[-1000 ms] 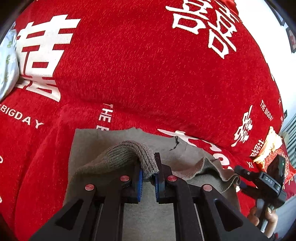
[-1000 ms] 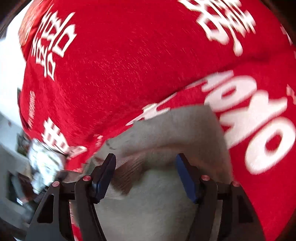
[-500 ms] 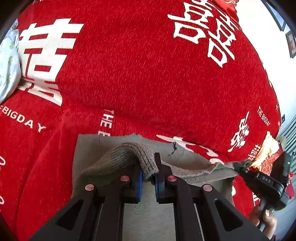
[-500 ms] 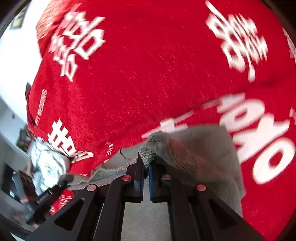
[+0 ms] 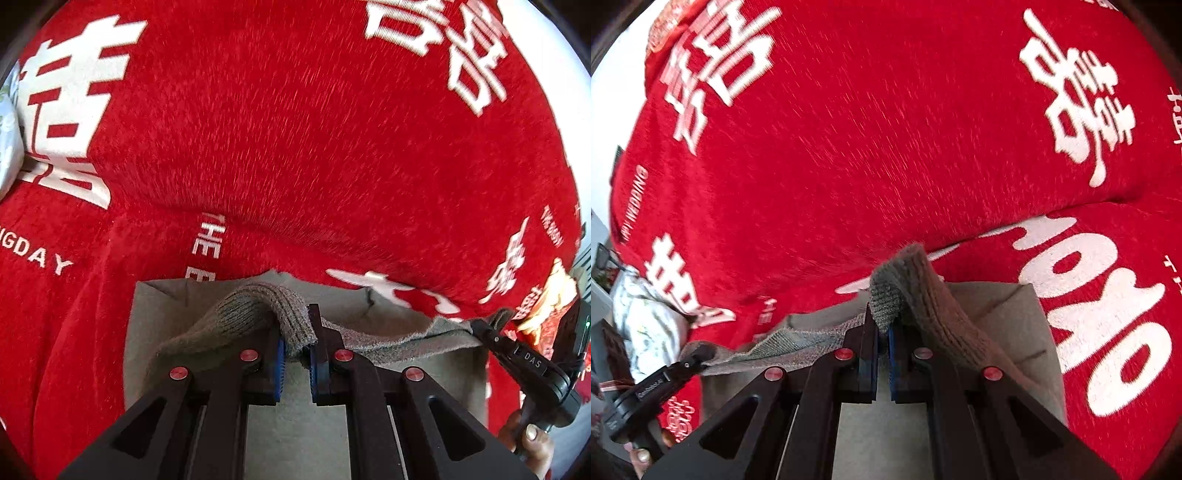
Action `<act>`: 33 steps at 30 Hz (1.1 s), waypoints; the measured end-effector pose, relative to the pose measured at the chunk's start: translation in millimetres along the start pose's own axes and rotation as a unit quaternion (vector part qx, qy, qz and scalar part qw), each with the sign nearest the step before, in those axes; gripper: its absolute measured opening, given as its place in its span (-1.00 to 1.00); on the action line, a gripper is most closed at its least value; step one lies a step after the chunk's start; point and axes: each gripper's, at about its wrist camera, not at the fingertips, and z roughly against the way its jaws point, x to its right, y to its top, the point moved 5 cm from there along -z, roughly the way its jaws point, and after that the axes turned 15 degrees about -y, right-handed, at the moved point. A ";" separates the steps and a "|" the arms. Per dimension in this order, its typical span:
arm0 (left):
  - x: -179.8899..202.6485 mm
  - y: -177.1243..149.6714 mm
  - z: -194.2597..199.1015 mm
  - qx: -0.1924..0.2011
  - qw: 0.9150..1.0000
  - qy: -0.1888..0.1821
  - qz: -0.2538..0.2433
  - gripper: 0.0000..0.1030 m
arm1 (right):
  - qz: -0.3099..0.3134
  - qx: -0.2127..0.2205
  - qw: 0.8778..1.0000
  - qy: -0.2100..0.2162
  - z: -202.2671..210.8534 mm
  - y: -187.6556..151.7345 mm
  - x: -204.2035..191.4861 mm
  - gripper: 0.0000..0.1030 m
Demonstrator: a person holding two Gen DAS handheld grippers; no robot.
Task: Fold small clothes
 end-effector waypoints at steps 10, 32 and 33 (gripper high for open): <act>-54.6 -9.2 -48.3 -0.047 0.996 0.018 0.073 0.17 | 0.050 -0.041 0.997 -0.037 -61.6 -12.5 -4.3 -0.84; -26.6 -24.4 -50.4 -0.079 0.994 0.065 -0.044 0.90 | 0.164 -0.048 0.981 -0.092 -44.5 -43.8 8.3 0.46; -40.9 -25.5 -51.8 -0.084 0.993 0.078 -0.032 0.90 | 0.163 -0.050 0.980 -0.099 -47.8 -43.7 15.4 0.46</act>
